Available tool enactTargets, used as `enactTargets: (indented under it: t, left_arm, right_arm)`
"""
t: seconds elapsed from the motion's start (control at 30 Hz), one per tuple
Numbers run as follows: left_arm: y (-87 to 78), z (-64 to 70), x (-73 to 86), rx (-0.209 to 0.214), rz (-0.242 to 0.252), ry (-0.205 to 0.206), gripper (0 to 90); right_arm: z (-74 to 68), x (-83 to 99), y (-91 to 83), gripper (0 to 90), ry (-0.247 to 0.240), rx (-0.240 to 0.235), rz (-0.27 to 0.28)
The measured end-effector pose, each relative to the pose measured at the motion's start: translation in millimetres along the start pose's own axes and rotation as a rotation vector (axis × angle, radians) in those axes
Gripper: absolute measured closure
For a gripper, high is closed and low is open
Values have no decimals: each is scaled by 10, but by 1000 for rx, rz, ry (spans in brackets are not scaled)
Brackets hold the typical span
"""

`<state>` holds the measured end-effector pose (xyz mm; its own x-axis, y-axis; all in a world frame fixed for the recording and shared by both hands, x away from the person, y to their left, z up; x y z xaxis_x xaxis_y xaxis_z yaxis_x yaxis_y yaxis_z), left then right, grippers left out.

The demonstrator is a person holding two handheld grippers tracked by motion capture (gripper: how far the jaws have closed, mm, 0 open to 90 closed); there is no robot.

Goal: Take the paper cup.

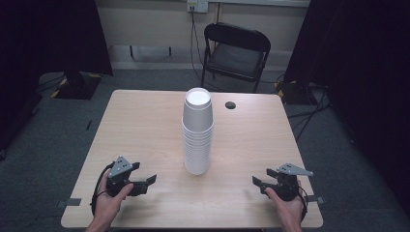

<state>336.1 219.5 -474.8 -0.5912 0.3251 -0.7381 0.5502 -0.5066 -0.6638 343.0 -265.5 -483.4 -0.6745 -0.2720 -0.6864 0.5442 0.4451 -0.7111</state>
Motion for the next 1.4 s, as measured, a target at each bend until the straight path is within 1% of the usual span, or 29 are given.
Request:
enactTargets:
  t: [0.07,0.1,0.17,0.2,0.27,0.33,0.4,0.43,0.5,0.6,0.63,0.67,0.7,0.73,0.77,0.8,0.83,0.87,0.9,0.97,1.0,1.03,1.07,1.1,1.17,1.27,1.33,1.37,1.4]
  left_arm:
    - [0,2,-1,1,0,-1,164]
    - [0,3,-3,3,0,-1,164]
    - [1,7,-6,8,2,-3,163]
    - [1,7,-6,8,2,-3,162]
    - [-7,13,-18,16,4,-1,160]
    - [-17,21,-34,25,3,1,159]
    - [-32,20,-40,30,7,2,159]
    - [-47,25,-42,34,14,-9,159]
    - [-85,28,-72,42,27,-3,158]
    - [-107,44,-115,43,39,5,159]
    - [-114,57,-134,43,48,9,159]
    - [-132,90,-176,62,53,5,159]
    - [-148,109,-202,82,66,-19,159]
    - [-166,139,-230,80,75,-32,158]
    - [-166,139,-230,80,75,-32,158]
    - [-203,200,-282,66,80,14,158]
    - [-203,200,-282,66,80,14,158]
    - [-220,228,-306,68,86,27,160]
    - [-234,250,-331,70,92,40,160]
    - [-255,289,-381,68,111,84,161]
    - [-274,327,-427,84,136,123,193]
    - [-274,327,-427,84,136,123,211]
    - [-287,358,-462,109,136,126,225]
    - [-294,370,-479,101,134,132,226]
    - [-296,384,-493,104,138,129,204]
    - [-292,407,-561,112,115,137,190]
    - [-297,414,-632,123,119,124,190]
    - [-304,417,-677,128,135,121,191]
    - [-304,417,-677,128,135,121,191]
  right_arm:
    - [9,-1,-18,282,-4,12,7]
    - [6,-4,-23,301,-7,7,9]
    - [-4,-17,-28,287,-9,12,6]
    - [-12,-23,-27,288,-20,17,5]
    - [-31,-27,-22,290,-17,11,3]
    - [-44,-33,-24,258,-16,24,-3]
    - [-49,-42,-35,277,-22,24,-4]
    - [-47,-52,-45,284,-21,15,1]
    - [-51,-57,-50,275,-21,12,2]
    - [-55,-62,-41,312,-42,1,-1]
    - [-66,-62,-37,339,-57,3,10]
    - [-95,-58,-31,342,-83,20,25]
    - [-112,-60,-27,342,-86,2,32]
    - [-124,-63,-23,342,-83,-14,30]
    - [-134,-65,-21,342,-86,-11,25]
    - [-142,-70,-17,342,-91,-15,20]
    - [-142,-70,-17,342,-91,-15,20]
    - [-148,-74,-14,342,-76,-27,14]
    - [-148,-74,-14,342,-76,-27,14]
    - [-156,-66,-3,338,-80,-36,7]
    - [-173,-62,2,335,-85,-46,-4]
    - [-173,-62,2,335,-85,-46,-4]
    - [-181,-54,10,308,-81,-53,-10]
    - [-189,-49,9,319,-80,-67,-16]
    - [-211,-46,-1,297,-82,-54,-9]
    - [-236,-53,-8,298,-85,-55,-11]
    - [-253,-64,-6,300,-98,-67,-12]
    - [-260,-61,7,297,-98,-71,-12]
    - [-260,-61,7,297,-98,-71,-12]
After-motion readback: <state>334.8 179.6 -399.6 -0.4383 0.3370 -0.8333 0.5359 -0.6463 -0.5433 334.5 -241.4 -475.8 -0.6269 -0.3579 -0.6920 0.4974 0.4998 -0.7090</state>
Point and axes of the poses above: each handheld gripper's, and its own axes: y roughly forward along the jaws, x roughly out of its underside, z roughly to its right, the point moved 2 cm from there along y, roughly forward along the jaws, and after that the axes turned 11 degrees about -z, right-handed, at the moved point
